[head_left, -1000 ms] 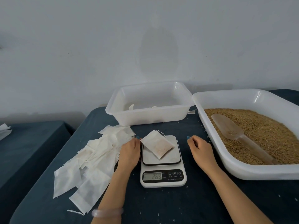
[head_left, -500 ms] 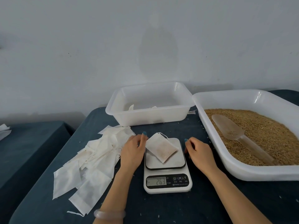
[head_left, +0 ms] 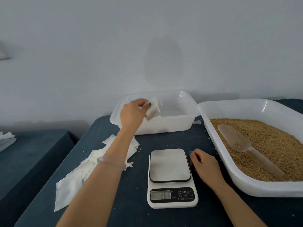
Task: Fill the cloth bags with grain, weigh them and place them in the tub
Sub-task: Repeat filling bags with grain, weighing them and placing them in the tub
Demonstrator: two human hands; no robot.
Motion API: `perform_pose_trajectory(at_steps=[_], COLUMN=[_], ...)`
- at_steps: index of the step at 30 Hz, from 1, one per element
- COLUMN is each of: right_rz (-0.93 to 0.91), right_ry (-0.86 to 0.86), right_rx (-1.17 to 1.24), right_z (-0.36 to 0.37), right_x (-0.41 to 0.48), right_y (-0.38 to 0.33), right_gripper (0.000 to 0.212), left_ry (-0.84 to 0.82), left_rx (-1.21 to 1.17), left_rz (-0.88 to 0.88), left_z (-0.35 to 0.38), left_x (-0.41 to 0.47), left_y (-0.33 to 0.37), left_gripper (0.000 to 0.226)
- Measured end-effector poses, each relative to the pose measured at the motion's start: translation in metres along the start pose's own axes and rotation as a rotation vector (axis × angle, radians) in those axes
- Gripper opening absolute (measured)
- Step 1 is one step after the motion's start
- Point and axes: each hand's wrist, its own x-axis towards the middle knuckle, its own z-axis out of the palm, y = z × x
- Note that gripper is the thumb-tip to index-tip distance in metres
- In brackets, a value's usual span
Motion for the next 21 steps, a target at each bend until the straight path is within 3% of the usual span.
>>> perform_pose_trajectory(at_steps=[3, 7, 10, 12, 16, 21], right_rz=[-0.012, -0.02, -0.015, -0.015, -0.011, -0.034], right_ry=[-0.007, -0.008, -0.008, -0.006, -0.008, -0.003], right_rx=[-0.038, -0.032, -0.015, -0.004, 0.014, 0.01], right_z=[0.0, -0.001, 0.0, 0.0, 0.0, 0.001], right_x=[0.0, 0.0, 0.0, 0.0, 0.0, 0.001], right_y=[0.0, 0.0, 0.001, 0.002, 0.003, 0.003], right_gripper=[0.032, 0.032, 0.033, 0.033, 0.033, 0.033], left_ry=[0.044, -0.235, -0.396, -0.413, -0.039, 0.31], left_rx=[0.092, 0.529, 0.562, 0.566, 0.414, 0.184], left_rz=[0.027, -0.023, -0.056, -0.001, 0.109, -0.178], left_z=[0.001, 0.019, 0.027, 0.023, -0.003, -0.033], left_x=[0.029, 0.033, 0.023, 0.017, 0.005, -0.02], left_y=[-0.003, -0.027, -0.046, -0.054, -0.077, -0.13], left_gripper=[0.021, 0.027, 0.04, 0.044, 0.025, 0.011])
